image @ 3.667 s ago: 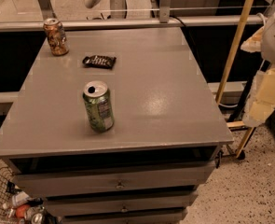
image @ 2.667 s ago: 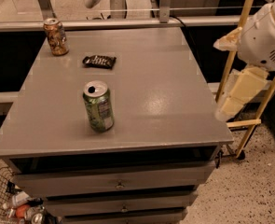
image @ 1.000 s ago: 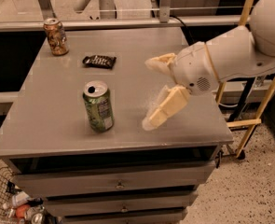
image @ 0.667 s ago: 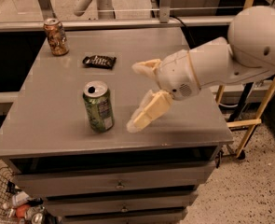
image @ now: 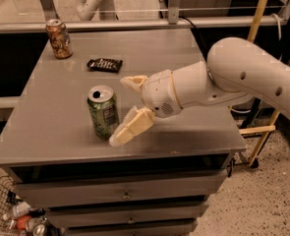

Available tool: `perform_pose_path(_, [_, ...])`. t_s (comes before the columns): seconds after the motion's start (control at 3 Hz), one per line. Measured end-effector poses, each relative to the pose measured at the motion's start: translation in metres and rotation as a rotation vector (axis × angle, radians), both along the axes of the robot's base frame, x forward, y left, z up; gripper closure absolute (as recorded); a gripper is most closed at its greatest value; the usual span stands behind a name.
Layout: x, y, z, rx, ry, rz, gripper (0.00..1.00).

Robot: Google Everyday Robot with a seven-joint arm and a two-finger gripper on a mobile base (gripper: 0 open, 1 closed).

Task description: Knock green can over

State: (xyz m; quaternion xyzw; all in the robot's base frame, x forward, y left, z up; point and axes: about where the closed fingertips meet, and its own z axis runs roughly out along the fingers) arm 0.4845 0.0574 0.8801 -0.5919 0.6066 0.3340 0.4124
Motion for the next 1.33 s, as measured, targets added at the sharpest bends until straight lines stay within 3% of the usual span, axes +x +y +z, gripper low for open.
perform_pose_path(0.33, [0.002, 0.017, -0.006, 0.038, -0.002, 0.008, 0.00])
perform_pose_path(0.67, [0.001, 0.028, -0.010, 0.061, -0.006, 0.012, 0.18])
perform_pose_path(1.33, [-0.001, 0.035, -0.008, 0.091, -0.026, 0.022, 0.65])
